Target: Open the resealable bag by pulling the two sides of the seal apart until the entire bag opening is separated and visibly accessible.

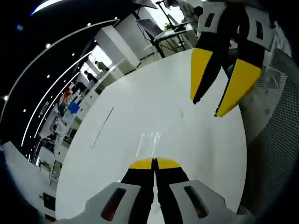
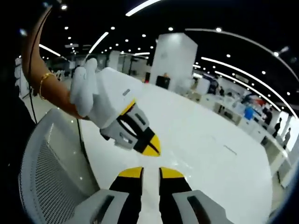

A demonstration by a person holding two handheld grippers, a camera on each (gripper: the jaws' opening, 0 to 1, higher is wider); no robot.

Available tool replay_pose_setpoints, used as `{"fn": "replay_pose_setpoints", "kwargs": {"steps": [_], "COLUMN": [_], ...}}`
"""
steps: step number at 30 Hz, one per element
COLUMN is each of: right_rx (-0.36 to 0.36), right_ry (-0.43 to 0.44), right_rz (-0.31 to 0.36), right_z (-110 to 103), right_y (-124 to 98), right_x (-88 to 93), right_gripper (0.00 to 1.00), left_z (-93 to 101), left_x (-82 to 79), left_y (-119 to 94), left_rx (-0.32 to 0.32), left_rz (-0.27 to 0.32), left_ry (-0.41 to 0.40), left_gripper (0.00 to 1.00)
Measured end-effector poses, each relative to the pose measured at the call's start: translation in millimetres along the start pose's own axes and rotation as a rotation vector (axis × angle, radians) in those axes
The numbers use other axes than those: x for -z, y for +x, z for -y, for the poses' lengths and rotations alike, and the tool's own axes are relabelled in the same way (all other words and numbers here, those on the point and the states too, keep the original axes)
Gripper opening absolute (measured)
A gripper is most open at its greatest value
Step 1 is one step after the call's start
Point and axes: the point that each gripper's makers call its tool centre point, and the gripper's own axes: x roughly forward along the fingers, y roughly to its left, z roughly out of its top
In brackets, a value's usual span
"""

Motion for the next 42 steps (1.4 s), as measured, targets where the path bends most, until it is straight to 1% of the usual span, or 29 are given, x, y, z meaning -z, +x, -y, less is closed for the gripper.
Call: {"fn": "replay_pose_setpoints", "kwargs": {"steps": [2, 4, 8, 12, 14, 16, 18, 21, 24, 27, 30, 33, 38, 40, 42], "right_rx": [0.01, 0.014, 0.029, 0.044, 0.05, 0.069, 0.087, 0.097, 0.105, 0.107, 0.109, 0.108, 0.1, 0.097, 0.102], "right_ry": [0.024, 0.043, 0.107, 0.142, 0.173, 0.204, 0.236, 0.266, 0.29, 0.304, 0.316, 0.325, 0.334, 0.338, 0.339], "right_rz": [-0.004, -0.006, -0.004, -0.022, -0.03, -0.034, -0.042, -0.056, -0.06, -0.067, -0.071, -0.072, -0.071, -0.071, -0.069], "right_z": [2, 3, 5, 8, 10, 14, 18, 22, 25, 28, 30, 31, 30, 30, 30], "right_y": [-4, -7, -12, -15, -17, -19, -22, -25, -27, -27, -25, -23, -21, -21, -21], "right_x": [4.1, 6.6, 12.3, 20.3, 23.9, 27.9, 33.6, 40.6, 44.4, 48.3, 50.3, 51.3, 51.9, 52.1, 51.8], "right_gripper": [0.09, 0.11, 0.15, 0.21, 0.27, 0.32, 0.37, 0.38, 0.38, 0.38, 0.39, 0.39, 0.39, 0.39, 0.39], "left_z": [5.3, 5.9, 0.0, -12.7, -19.3, -30.7, -43.1, -54.4, -65.0, -71.2, -72.9, -70.5, -66.2, -65.8, -60.7], "left_x": [6.9, 10.6, 18.8, 26.2, 29.2, 30.9, 32.3, 32.7, 34.8, 39.4, 43.9, 49.1, 56.3, 58.4, 60.0], "left_y": [8, 12, 24, 38, 44, 49, 56, 63, 72, 78, 81, 81, 79, 77, 75], "left_rx": [0.009, 0.009, 0.01, 0.009, 0.007, -0.003, -0.017, -0.025, -0.03, -0.022, -0.011, -0.001, 0.007, 0.002, 0.024], "left_rz": [-0.013, -0.018, -0.033, -0.05, -0.058, -0.061, -0.066, -0.066, -0.074, -0.089, -0.096, -0.105, -0.13, -0.139, -0.138], "left_ry": [0.033, 0.047, 0.063, 0.065, 0.069, 0.04, 0.033, 0.029, 0.044, 0.088, 0.105, 0.12, 0.121, 0.113, 0.088], "left_gripper": [0.0, 0.0, 0.0, 0.0, 0.0, 0.0, 0.0, 0.0, 0.0, 0.0, 0.0, 0.0, 0.0, 0.0, 0.01]}}
